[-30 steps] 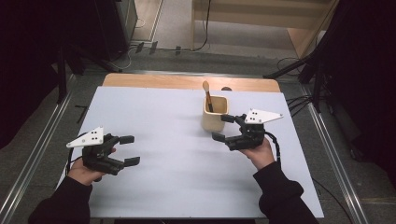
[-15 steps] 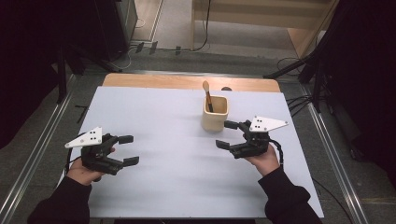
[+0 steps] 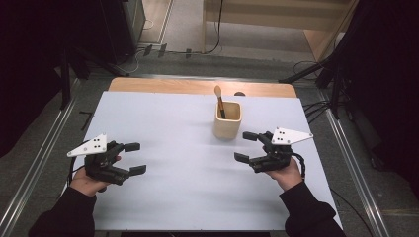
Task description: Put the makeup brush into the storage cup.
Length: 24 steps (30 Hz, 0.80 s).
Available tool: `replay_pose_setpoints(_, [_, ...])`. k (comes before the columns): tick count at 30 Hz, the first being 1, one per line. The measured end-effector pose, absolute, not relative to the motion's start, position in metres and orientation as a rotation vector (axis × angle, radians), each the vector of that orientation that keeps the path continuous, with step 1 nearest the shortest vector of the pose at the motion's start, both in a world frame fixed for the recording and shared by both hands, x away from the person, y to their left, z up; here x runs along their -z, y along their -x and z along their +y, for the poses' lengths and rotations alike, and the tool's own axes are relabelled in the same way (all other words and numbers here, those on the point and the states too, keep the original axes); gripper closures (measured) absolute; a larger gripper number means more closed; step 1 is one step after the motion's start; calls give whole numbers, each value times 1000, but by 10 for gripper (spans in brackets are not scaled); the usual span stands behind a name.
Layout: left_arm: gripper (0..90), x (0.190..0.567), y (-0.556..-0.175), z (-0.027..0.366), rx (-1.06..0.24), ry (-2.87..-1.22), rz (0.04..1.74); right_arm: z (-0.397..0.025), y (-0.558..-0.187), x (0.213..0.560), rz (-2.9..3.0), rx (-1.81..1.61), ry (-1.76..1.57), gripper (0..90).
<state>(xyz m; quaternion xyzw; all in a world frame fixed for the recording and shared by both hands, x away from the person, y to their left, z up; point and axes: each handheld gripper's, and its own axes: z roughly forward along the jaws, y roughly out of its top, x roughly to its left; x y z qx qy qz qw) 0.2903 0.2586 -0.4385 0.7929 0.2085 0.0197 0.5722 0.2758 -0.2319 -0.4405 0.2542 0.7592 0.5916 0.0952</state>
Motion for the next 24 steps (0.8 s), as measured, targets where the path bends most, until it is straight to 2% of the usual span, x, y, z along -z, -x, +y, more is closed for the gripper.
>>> replay_pose_setpoints(24, [158, 438, -291, 262, -60, -1859, 491, -243, -269, 446, 2219, -1781, -779, 201])
